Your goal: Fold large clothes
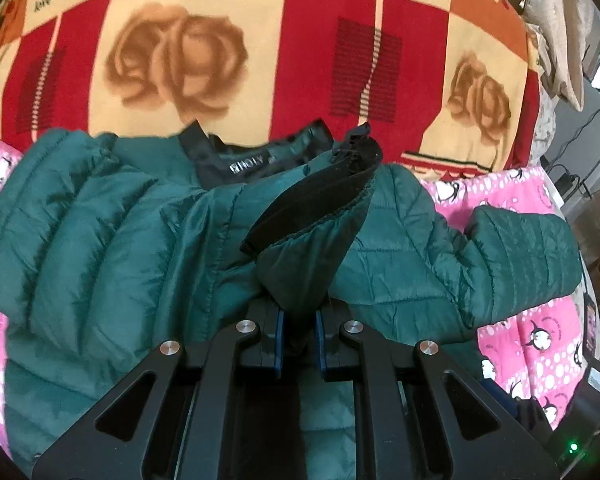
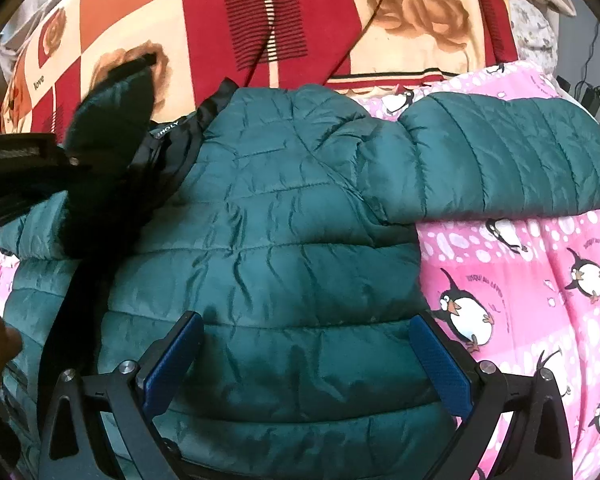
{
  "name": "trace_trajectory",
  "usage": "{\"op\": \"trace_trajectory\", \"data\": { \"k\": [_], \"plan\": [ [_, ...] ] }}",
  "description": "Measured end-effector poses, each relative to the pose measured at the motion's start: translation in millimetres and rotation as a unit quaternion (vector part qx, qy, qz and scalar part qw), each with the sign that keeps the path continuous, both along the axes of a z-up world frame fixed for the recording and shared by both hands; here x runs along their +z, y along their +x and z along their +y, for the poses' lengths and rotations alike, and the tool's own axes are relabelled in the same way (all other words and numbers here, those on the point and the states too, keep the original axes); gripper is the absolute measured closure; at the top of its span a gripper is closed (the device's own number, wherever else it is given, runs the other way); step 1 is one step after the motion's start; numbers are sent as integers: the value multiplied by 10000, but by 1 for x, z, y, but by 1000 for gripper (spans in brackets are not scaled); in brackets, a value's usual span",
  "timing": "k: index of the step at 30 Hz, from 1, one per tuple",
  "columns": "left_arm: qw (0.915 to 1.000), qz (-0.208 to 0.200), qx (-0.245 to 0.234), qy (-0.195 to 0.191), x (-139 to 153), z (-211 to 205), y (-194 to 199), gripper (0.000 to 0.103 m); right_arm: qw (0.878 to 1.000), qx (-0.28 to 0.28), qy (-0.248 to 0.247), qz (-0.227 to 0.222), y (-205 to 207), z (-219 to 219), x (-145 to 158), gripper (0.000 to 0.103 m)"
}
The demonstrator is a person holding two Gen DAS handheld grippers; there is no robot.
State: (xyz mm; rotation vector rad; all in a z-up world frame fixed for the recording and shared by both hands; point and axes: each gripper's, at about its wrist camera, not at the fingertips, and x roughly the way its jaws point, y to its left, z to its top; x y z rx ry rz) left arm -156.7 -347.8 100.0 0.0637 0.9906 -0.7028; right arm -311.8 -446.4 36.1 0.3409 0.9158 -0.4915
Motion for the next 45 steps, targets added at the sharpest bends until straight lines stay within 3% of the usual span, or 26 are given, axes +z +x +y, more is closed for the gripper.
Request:
{"op": "trace_trajectory", "data": {
  "k": [7,10,14,16,21,25,28,30,39,45],
  "plan": [
    [9994,322,-79,-6,-22,-8,1,92,10000,43,21,86,0,0,-4,1],
    [9983,551,-89,-179,-23,-1,4,85,9999,12,106,58,-1,-1,-4,0],
    [9943,857,-244,-585,-19,12,4,52,9998,-16,164,86,-4,1,-3,1],
    [9941,844,-227,-637,-11,25,2,44,9998,13,129,117,-6,4,-1,1],
    [9974,538,-98,-460,15,69,1,43,9997,49,230,21,-12,10,7,1],
    [9997,-81,229,-105,31,112,5,43,9952,123,792,-568,-15,10,20,1],
    [9971,-499,535,193,36,144,13,43,9894,194,1242,-727,-1,11,23,1],
    [9948,-621,737,333,35,164,20,43,9888,265,1285,-709,12,16,24,1],
    [9838,-300,1744,278,3,235,67,43,9900,297,1248,-580,76,22,9,1],
    [9812,-71,1914,224,-16,244,82,43,9919,364,1101,-513,100,23,0,16]
  ]
}}
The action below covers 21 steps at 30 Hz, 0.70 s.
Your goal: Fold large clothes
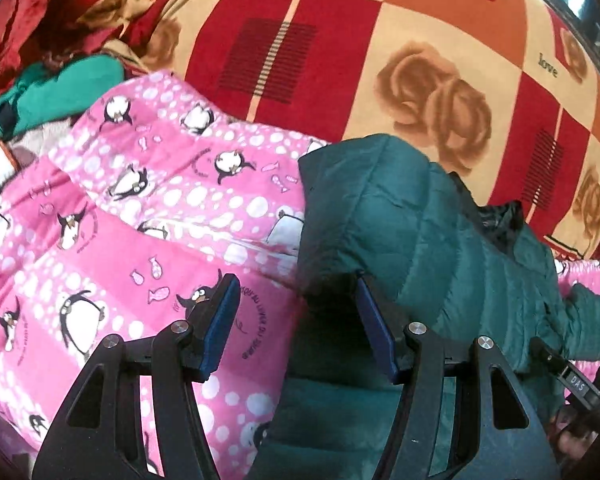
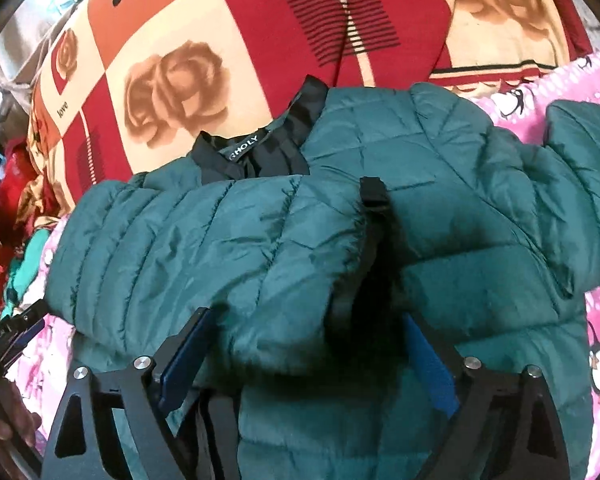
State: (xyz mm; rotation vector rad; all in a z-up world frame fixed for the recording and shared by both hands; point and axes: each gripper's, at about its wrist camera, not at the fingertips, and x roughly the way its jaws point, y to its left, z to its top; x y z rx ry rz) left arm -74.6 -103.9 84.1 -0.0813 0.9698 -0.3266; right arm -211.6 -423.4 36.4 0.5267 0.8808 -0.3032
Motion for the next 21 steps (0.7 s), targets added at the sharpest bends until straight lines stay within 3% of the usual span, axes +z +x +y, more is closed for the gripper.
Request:
{"op": "trace_trajectory", "data": {
  "k": [3,9,13,21],
  "plan": [
    [10000,18,10,34,-4,-5,2,43,9999,-5,-77,-80,6,-1,1,26],
    [10000,45,45,38,-7,-9,3,43,9974,380,-587,-159,11,6,6,73],
    [10000,50,47,13,-5,-9,3,43,9937,547,-948,-239,8,7,19,81],
    [10000,-57,-35,-18,8,-15,-1,43,9833,233,-1740,-491,-5,-14,58,82]
  ]
}}
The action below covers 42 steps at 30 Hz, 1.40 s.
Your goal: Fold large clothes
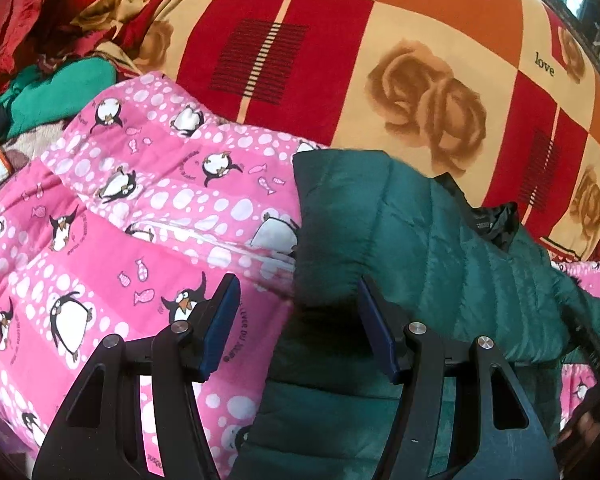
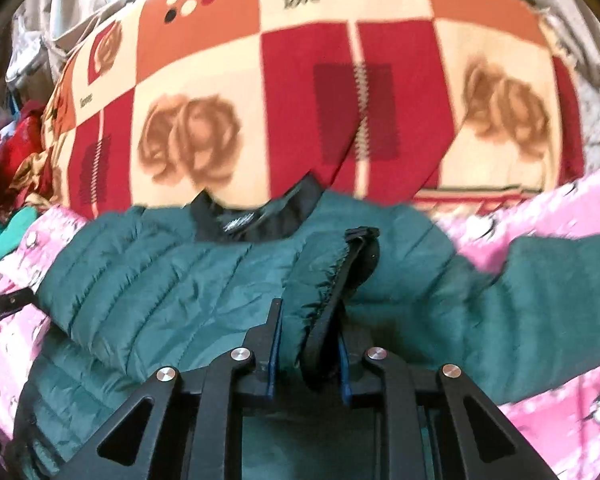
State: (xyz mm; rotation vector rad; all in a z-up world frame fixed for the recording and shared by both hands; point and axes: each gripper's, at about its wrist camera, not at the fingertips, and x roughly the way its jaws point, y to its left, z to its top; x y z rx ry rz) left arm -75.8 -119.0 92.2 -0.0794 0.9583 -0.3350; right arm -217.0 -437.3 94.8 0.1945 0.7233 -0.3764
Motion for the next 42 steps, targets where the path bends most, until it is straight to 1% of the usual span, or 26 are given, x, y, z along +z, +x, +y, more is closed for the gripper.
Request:
{"op": "trace_trajectory", "data": {
  "k": [3,7,10,13,15,17,18,19,20,22,24,25,27,28,30,32,33,34,36,37,39,40,41,42],
  "plan": [
    [10000,-7,-9,-16,2,-2,0,43,9996,-153,-244,-18,-3,-13,10,82],
    [10000,51,-53,20,-2,-7,1,43,9970,-288,-713,106,0,-26,13,84],
    [9999,75,-103,109,-7,-11,0,43,9928,-415,-1077,307,6,-38,5,85],
    [9996,110,-152,206,-12,-17,0,43,9892,-478,-1219,664,17,-49,-17,85],
    [9994,128,-189,247,-15,-21,-1,43,9881,-481,-1148,906,23,-54,-37,85],
    [9994,118,-224,253,-15,-25,-1,43,9889,-416,-857,1143,25,-61,-54,84],
    [9993,105,-240,249,-14,-26,-1,43,9897,-387,-697,1186,23,-63,-57,80],
    [9994,70,-253,243,-12,-28,-1,43,9904,-412,-604,1174,20,-65,-55,65],
    [9994,25,-259,242,-10,-31,0,43,9909,-434,-564,1140,16,-65,-52,47],
    [9994,-35,-253,234,-7,-36,4,43,9928,-473,-431,1008,7,-66,-40,28],
    [9995,-89,-238,161,-4,-42,9,43,9954,-474,-330,769,-1,-61,-21,28],
    [9996,-128,-227,64,-2,-47,13,43,9964,-409,-283,688,-1,-56,-14,28],
    [9996,-142,-256,-31,-1,-57,19,43,9986,-131,-114,493,6,-42,1,28],
    [9995,-144,-289,-31,-1,-65,23,43,9992,103,-15,377,13,-32,8,28],
    [9993,-209,-297,68,-5,-81,29,43,9977,590,84,332,31,-9,12,27],
    [9989,-203,-353,227,-11,-93,33,42,9954,864,89,397,53,8,6,27],
    [9982,-161,-384,428,-18,-101,36,39,9946,940,93,440,66,17,0,27],
    [9977,-164,-391,535,-22,-105,38,37,9939,990,127,474,79,23,-7,27],
    [9966,-230,-422,668,-31,-111,39,29,9934,989,228,535,97,31,-21,27],
    [9963,-254,-442,699,-35,-113,40,28,9932,967,259,603,106,31,-29,27],
    [9968,-239,-437,619,-44,-111,43,23,9928,847,210,816,120,31,-49,27],
    [9974,-207,-408,558,-48,-108,44,22,9930,805,246,834,122,29,-55,25],
    [9980,-169,-352,497,-51,-106,46,18,9934,755,327,796,123,26,-61,23],
    [9986,-118,-299,410,-55,-103,47,17,9937,724,402,760,122,23,-64,22]
  ]
}}
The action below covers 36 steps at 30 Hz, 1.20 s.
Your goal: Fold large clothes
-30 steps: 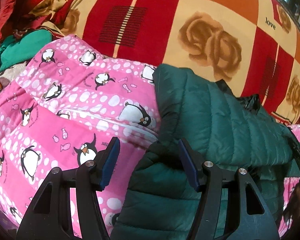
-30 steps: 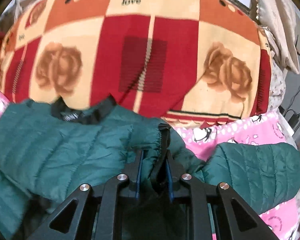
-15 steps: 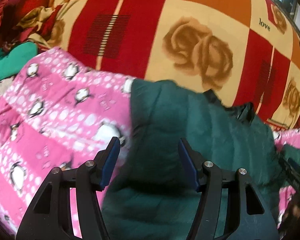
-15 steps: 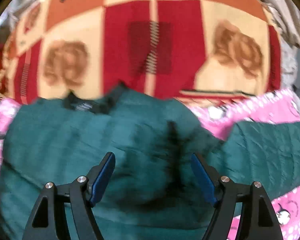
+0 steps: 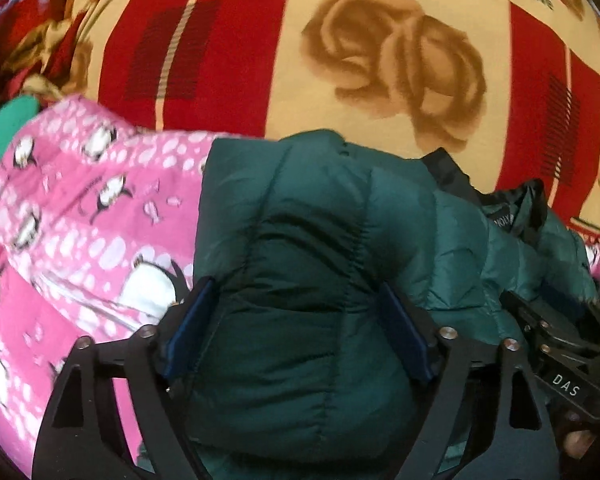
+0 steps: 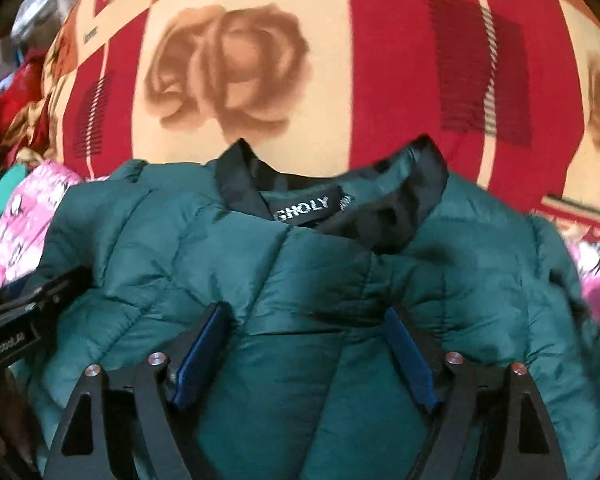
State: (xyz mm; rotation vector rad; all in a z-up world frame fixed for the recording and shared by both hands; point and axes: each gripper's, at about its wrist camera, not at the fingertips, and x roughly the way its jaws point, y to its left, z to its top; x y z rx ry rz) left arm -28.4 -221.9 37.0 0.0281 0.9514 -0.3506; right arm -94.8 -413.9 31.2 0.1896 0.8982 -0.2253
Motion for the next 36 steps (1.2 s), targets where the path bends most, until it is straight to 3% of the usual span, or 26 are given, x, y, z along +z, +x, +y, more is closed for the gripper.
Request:
{"op": "trace_trajectory", "data": {
  "k": [4,9,13,18,26,36],
  "plan": [
    [10000,14,7,-38,-4,0,-1,13,9999,73,7,86,-6,-4,9,23],
    [9999,32,68,-150,-7,3,-1,9,9999,56,-81,-82,-45,-14,30,23],
    [9993,96,173,-301,-11,5,0,7,9994,-222,-245,97,-69,-32,19,23],
    [9995,-32,173,-274,-12,4,-5,6,9991,-374,178,77,-79,-48,-10,21],
    [9994,-103,199,-257,-12,4,-6,5,9982,-599,-49,62,-87,-43,4,20],
    [9991,-6,374,-193,-1,11,-17,3,9978,-622,-101,204,-89,-40,-5,18]
  ]
}}
